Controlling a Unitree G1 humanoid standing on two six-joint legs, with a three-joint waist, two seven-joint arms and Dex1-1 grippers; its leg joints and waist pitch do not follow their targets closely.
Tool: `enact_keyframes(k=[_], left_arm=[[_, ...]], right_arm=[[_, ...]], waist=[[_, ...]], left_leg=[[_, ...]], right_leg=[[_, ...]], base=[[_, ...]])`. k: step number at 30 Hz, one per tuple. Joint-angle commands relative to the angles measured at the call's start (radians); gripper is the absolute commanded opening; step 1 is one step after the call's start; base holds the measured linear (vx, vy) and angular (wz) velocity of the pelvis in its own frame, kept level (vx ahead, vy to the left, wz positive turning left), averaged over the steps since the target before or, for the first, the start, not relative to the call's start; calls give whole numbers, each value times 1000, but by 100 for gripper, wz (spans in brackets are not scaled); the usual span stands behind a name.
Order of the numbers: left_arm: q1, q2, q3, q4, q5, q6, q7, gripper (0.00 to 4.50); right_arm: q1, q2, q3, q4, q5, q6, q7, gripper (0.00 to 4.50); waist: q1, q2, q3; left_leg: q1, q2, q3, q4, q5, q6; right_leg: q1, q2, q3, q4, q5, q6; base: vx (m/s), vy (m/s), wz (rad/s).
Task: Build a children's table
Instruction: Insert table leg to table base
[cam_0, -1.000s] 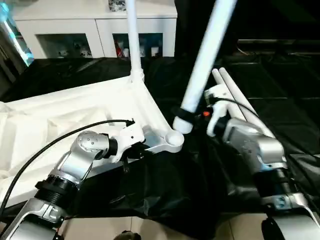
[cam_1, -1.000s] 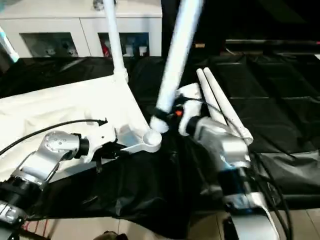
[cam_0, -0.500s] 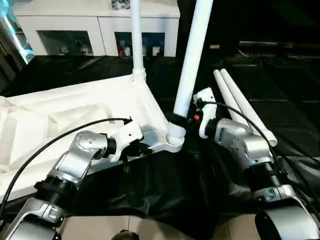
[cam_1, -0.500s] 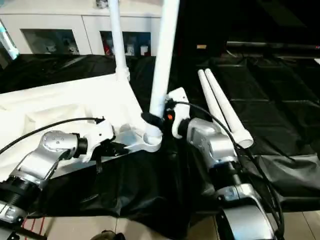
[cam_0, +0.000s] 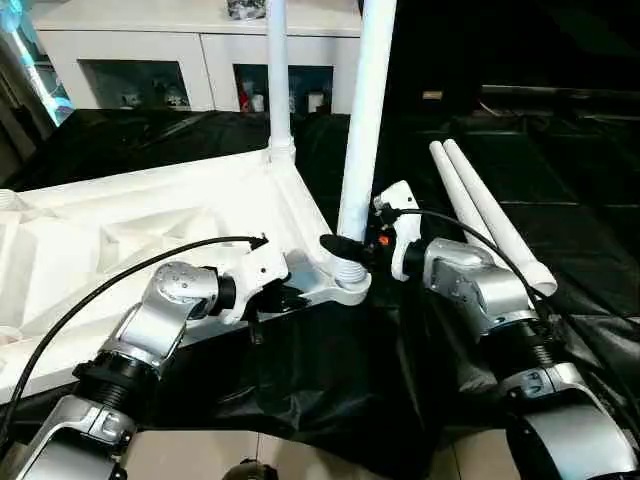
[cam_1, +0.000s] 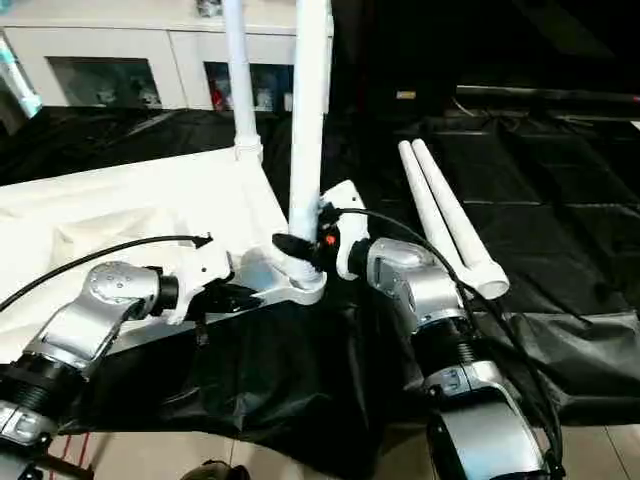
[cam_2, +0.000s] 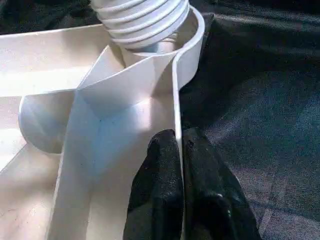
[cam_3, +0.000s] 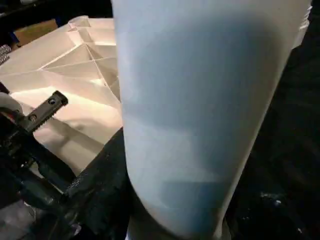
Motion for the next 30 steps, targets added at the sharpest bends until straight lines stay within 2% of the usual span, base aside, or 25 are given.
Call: enact_keyframes(k=[1, 8, 9, 10, 12, 15, 16, 17, 18, 19, 20, 21, 22, 23, 24, 25, 26, 30], left_arm=[[-18, -24, 3, 0, -29, -27, 11, 0], [-33, -39, -7, 17, -11, -53, 9, 0], [-35, -41, -11, 16, -10, -63, 5, 0], [-35, -42, -11, 16, -10, -63, 5, 0], [-44, -58, -25, 15, -13, -85, -10, 0], [-48, -67, -32, 14, -13, -91, -15, 0], [-51, -76, -43, 12, -16, -101, -29, 0], [-51, -76, -43, 12, -16, -101, -29, 0], [-61, -97, -60, 14, -20, -116, -52, 0], [-67, -106, -67, 16, -21, -119, -60, 0], [-67, -106, -67, 16, -21, -119, -60, 0], [-76, -118, -75, 21, -19, -123, -65, 0], [-87, -130, -85, 27, -19, -124, -74, 0], [-90, -132, -88, 30, -16, -127, -76, 0], [-98, -137, -94, 37, -11, -136, -79, 0], [-101, -139, -98, 41, -7, -140, -81, 0], [-106, -140, -99, 50, -1, -147, -80, 0], [-112, -135, -88, 85, 13, -160, -67, 0]], right_arm=[[0, -10, 12, -4, -18, 2, 6, 194], [13, -32, 10, -33, -23, 25, 26, 194], [20, -36, 9, -44, -20, 30, 30, 194], [20, -36, 9, -45, -19, 31, 30, 194], [43, -50, 6, -77, -12, 43, 37, 194], [53, -56, 3, -89, -10, 46, 37, 194], [65, -61, -4, -106, -6, 52, 34, 194], [65, -61, -4, -106, -5, 52, 34, 194], [91, -70, -18, -142, 1, 65, 28, 194], [104, -74, -24, -159, 4, 71, 24, 194], [104, -74, -24, -159, 4, 71, 24, 194], [120, -80, -30, -180, 7, 76, 19, 194], [143, -88, -38, -204, 11, 85, 15, 194], [151, -91, -40, -213, 12, 88, 13, 194], [169, -97, -45, -232, 14, 96, 9, 194], [180, -100, -48, -244, 15, 101, 6, 194], [197, -104, -52, -260, 19, 109, 2, 194], [213, -105, -55, -269, 15, 118, 0, 194]], waist=[[-4, -16, -67], [-2, -17, -68], [0, -10, -68], [-1, -12, -68], [3, -7, -70], [6, -10, -70], [11, 19, -71], [6, 8, -68], [11, -1, -71], [18, 28, -73], [16, 12, -71], [19, 8, -72], [23, 24, -74], [20, 20, -71], [22, 33, -74], [22, 28, -73], [22, 31, -74], [16, 30, -72]], left_leg=[[48, 63, -26, -71, -191, 4], [49, 63, -26, -71, -191, 2], [49, 63, -27, -71, -190, 2], [48, 63, -26, -71, -189, 3], [49, 64, -28, -71, -179, 4], [50, 64, -26, -71, -179, 4], [53, 63, -30, -70, -190, -6], [53, 64, -26, -74, -206, -10], [55, 64, -24, -72, -208, -12], [57, 63, -27, -71, -209, -17], [53, 65, -27, -74, -218, -21], [55, 64, -24, -73, -218, -15], [58, 63, -25, -70, -223, -17], [57, 64, -24, -73, -230, -16], [57, 64, -26, -73, -245, -29], [56, 63, -26, -75, -247, -27], [55, 63, -26, -73, -243, -26], [51, 63, -28, -76, -266, -23]], right_leg=[[18, -70, 38, -73, -130, -233], [18, -71, 38, -73, -129, -233], [17, -71, 38, -73, -126, -233], [17, -69, 38, -74, -122, -231], [19, -68, 38, -70, -92, -229], [18, -68, 37, -70, -80, -238], [16, -70, 37, -69, -86, -237], [14, -65, 37, -77, -95, -232], [17, -66, 38, -74, -77, -236], [17, -69, 38, -71, -74, -233], [20, -66, 36, -73, -67, -230], [19, -67, 37, -74, -65, -231], [17, -71, 37, -73, -71, -234], [16, -68, 37, -79, -84, -230], [17, -67, 35, -76, -79, -227], [19, -67, 35, -79, -77, -226], [20, -69, 35, -76, -69, -229], [20, -73, 33, -82, -131, -227]], base=[[0, 0, 0], [0, 0, 0], [0, 0, 0], [0, 0, 0], [0, 0, 0], [0, 0, 0], [0, 0, 0], [0, 0, 0], [0, 0, 0], [0, 0, 0], [0, 0, 0], [0, 0, 0], [0, 0, 0], [0, 0, 0], [0, 0, 0], [0, 0, 0], [0, 0, 0], [0, 0, 0]])
